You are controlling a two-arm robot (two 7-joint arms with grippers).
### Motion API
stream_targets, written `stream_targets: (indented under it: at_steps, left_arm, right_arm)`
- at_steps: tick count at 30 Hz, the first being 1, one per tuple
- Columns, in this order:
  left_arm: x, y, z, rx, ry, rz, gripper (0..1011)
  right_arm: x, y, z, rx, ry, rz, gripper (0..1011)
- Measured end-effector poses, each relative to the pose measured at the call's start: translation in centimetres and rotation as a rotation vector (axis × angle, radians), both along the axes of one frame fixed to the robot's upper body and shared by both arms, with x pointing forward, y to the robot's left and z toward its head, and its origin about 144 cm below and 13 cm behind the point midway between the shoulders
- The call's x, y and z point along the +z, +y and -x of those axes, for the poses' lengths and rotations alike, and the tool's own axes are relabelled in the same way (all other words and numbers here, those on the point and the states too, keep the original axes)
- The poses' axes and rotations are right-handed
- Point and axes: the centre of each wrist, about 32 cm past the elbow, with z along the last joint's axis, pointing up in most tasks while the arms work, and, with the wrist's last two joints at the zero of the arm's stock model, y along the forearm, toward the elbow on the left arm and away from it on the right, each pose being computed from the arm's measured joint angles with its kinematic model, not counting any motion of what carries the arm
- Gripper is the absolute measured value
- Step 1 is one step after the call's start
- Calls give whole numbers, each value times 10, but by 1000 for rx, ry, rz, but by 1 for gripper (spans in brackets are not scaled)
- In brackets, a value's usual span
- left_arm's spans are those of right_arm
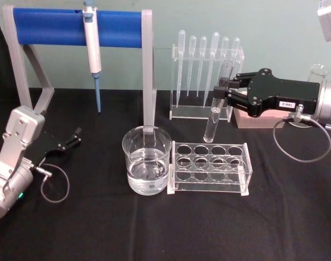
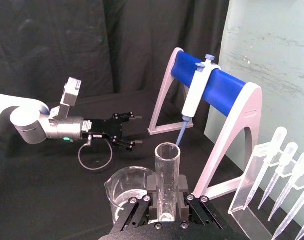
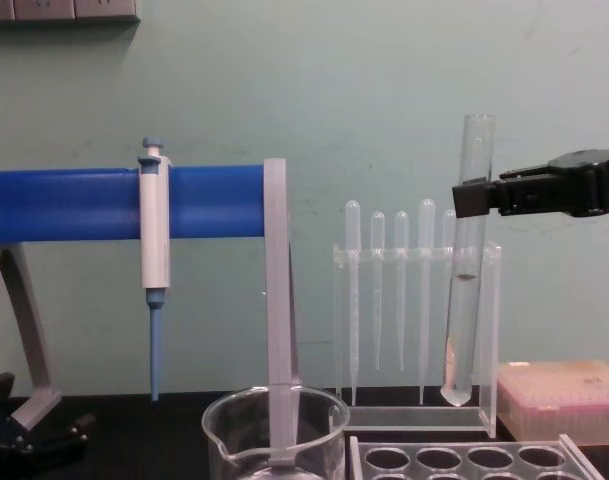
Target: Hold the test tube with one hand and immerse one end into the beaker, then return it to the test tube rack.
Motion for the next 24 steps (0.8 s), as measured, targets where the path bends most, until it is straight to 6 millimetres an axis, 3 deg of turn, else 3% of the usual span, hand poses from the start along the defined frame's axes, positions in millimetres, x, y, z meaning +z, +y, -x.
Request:
stream_targets:
  at_steps: [24]
  left_arm:
    - [0, 0, 0, 0, 0, 0, 1000]
  right_arm:
    - [0, 0, 0, 0, 0, 0, 224]
